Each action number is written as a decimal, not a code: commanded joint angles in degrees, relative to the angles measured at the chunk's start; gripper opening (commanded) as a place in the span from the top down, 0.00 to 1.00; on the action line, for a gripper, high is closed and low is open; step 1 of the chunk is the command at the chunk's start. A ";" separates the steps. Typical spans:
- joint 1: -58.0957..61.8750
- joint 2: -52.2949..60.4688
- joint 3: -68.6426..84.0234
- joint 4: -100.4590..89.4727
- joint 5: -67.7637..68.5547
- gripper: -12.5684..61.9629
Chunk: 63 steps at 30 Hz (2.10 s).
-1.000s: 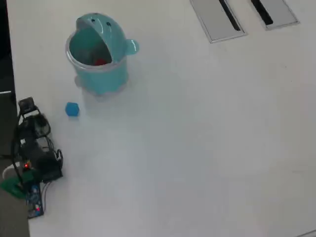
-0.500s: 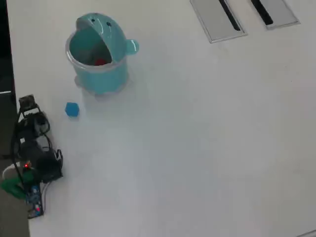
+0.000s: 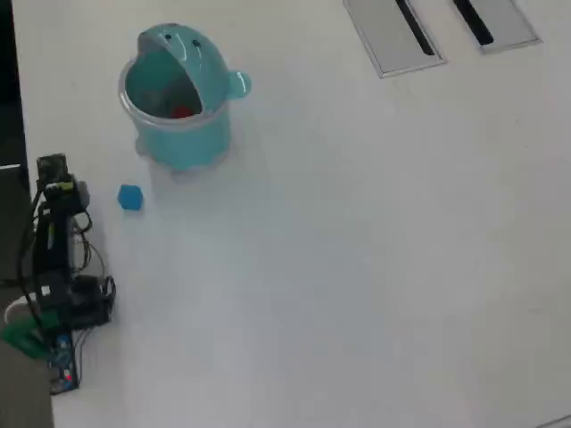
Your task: Grasp RGB lego blocks and put them in the bin one by one.
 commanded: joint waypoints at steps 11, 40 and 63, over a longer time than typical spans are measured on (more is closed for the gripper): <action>11.25 -0.26 -11.16 -23.38 4.04 0.70; 26.54 -47.72 -75.59 -26.28 4.39 0.70; 27.16 -45.26 -74.97 -20.04 -11.07 0.43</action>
